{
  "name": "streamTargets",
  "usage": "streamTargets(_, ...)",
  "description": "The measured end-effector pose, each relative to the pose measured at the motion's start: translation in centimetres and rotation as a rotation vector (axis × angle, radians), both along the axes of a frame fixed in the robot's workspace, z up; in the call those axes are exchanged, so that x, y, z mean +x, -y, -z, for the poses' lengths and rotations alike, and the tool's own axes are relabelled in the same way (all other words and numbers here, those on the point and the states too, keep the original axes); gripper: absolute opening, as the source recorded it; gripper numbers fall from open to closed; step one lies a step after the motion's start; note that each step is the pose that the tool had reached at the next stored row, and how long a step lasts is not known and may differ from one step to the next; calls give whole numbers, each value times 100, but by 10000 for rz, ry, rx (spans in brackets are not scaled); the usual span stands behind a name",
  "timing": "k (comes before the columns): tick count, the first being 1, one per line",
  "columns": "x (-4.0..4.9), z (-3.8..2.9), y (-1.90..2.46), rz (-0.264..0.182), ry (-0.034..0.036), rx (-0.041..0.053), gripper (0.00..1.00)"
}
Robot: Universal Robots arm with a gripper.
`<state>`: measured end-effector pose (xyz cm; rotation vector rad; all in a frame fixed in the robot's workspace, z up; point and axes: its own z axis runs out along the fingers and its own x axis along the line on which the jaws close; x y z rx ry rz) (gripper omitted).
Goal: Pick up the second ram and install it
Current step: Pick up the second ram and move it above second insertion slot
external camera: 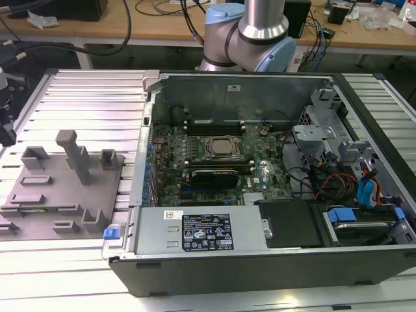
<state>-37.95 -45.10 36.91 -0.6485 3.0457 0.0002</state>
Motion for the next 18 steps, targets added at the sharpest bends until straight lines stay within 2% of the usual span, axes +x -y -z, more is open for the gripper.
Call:
streamTargets(8, 0, 0, 0, -1354, 0, 0, 11)
streamTargets(11, 0, 0, 0, -1692, 0, 0, 11)
streamTargets(18, 0, 0, 0, -2928, 0, 0, 11)
